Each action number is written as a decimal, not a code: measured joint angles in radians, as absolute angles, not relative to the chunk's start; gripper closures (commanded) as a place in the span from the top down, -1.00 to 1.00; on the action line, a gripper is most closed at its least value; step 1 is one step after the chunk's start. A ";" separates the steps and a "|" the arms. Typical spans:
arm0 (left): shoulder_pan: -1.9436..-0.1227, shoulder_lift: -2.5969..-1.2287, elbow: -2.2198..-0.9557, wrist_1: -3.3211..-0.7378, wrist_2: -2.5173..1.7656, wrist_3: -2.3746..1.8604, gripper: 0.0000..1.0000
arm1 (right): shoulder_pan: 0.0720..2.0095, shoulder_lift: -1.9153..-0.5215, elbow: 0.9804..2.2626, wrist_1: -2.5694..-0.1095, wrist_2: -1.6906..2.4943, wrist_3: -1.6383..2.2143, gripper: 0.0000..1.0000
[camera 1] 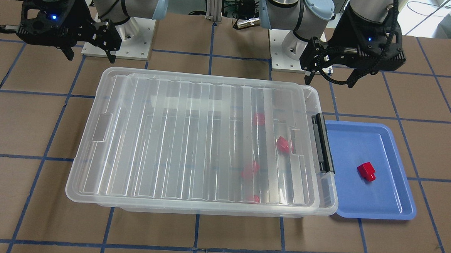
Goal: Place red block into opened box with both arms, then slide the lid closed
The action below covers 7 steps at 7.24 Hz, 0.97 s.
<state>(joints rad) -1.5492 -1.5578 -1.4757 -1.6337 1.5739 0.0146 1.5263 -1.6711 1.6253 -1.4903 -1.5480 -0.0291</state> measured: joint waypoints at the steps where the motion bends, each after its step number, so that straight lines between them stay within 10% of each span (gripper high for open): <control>1: -1.549 -1.558 -1.476 -1.634 1.574 0.016 1.00 | 1.526 -1.672 1.626 -1.490 -1.548 -0.029 1.00; 7: -1.549 -1.571 -1.477 -1.634 1.576 0.020 1.00 | 1.518 -1.664 1.640 -1.536 -1.550 -0.028 1.00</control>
